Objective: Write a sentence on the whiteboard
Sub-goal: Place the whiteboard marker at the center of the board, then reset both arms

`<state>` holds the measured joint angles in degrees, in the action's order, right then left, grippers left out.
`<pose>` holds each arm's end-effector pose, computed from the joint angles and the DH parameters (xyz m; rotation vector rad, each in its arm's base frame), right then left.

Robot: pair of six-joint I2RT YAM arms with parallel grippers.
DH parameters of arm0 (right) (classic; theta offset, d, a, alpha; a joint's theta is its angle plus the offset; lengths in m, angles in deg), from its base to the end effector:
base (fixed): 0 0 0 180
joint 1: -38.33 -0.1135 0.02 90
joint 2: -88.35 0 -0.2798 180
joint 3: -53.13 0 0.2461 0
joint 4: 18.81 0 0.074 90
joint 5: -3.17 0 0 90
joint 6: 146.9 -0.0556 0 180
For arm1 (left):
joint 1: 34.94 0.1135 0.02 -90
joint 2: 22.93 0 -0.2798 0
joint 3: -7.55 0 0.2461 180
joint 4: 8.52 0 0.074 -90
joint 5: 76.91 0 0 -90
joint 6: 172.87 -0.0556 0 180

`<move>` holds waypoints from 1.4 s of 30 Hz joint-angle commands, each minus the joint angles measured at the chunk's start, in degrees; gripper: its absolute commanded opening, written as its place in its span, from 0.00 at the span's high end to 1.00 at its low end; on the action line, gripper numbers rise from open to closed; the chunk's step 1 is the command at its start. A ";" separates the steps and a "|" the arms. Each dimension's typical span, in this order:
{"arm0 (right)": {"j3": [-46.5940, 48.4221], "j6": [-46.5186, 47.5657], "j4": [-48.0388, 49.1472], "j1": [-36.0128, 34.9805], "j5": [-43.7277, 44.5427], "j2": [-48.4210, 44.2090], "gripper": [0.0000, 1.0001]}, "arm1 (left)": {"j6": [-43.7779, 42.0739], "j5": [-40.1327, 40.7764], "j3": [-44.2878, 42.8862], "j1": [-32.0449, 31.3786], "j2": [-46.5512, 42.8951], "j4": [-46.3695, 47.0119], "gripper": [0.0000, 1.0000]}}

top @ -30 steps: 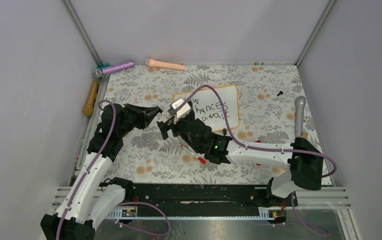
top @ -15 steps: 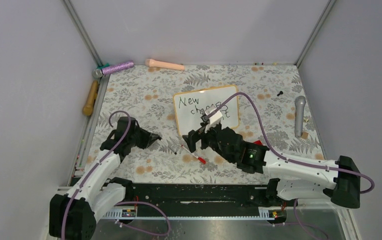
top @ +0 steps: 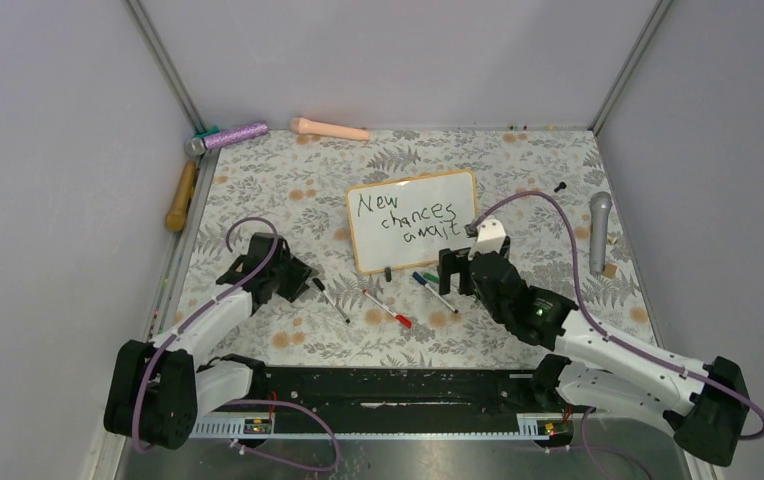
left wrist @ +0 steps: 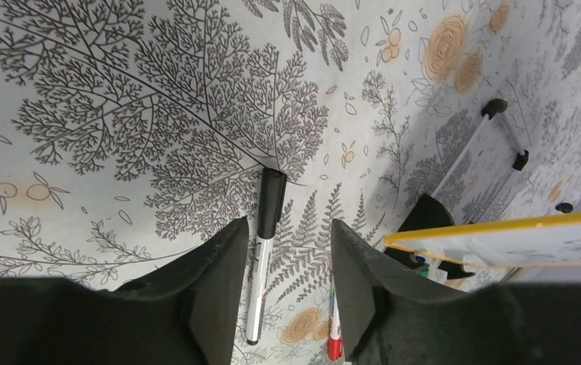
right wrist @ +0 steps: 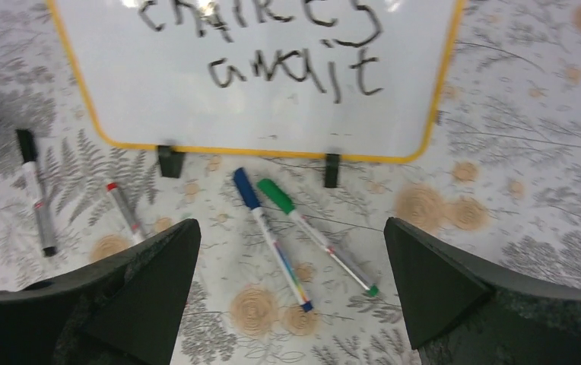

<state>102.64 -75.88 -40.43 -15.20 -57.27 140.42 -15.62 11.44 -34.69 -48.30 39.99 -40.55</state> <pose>0.1442 0.1489 0.2731 -0.2573 1.9320 0.3265 0.1956 -0.0481 0.1726 -1.1668 2.3233 -0.5960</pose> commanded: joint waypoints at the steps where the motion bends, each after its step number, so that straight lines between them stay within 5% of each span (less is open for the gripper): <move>1: -1.45 -0.38 -3.11 3.85 6.32 -4.07 0.01 | -2.91 2.96 -1.17 -0.15 1.68 4.66 0.51; 7: -3.76 -3.51 -4.20 12.49 10.95 -6.23 0.02 | -10.95 6.05 -3.80 -0.07 -0.29 4.84 0.12; 10: -5.89 -0.85 0.12 19.56 7.19 -7.88 0.01 | -15.70 13.54 -3.56 -0.04 -6.44 4.25 0.01; 12: -7.85 3.64 7.91 23.43 5.21 -8.69 0.01 | -19.63 19.00 -2.28 -0.07 -10.81 7.03 0.01; 17: -14.68 17.67 29.64 26.91 5.00 -6.80 0.03 | -29.70 17.05 3.07 -0.06 -16.29 23.72 0.01; 20: -17.58 25.93 44.03 27.95 6.25 0.75 0.03 | -36.94 15.47 6.71 0.05 -14.38 35.95 0.01; 24: -18.09 28.75 56.50 30.57 7.15 12.03 0.04 | -41.81 23.04 5.95 0.06 -11.32 37.80 0.01; 31: -17.64 26.05 59.96 39.87 -3.34 14.55 0.04 | -51.13 31.35 3.92 2.61 -3.78 42.70 0.01; 34: -14.26 22.31 49.74 43.75 -7.05 13.66 0.03 | -58.40 26.44 4.93 4.44 -2.65 46.99 0.01; 37: -16.02 21.91 49.97 44.00 -8.49 13.53 0.03 | -72.47 12.92 9.30 6.14 -1.07 56.81 0.01; 39: -15.15 21.88 49.20 44.09 -8.13 16.55 0.03 | -69.43 14.01 8.30 7.01 0.46 56.60 0.01; 42: -17.50 22.04 61.24 44.05 -5.69 24.32 0.05 | -65.21 7.58 10.84 10.17 4.44 64.48 0.01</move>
<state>85.94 -52.89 10.60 28.71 -63.57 157.56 -79.49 28.11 -26.42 -41.11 40.82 10.03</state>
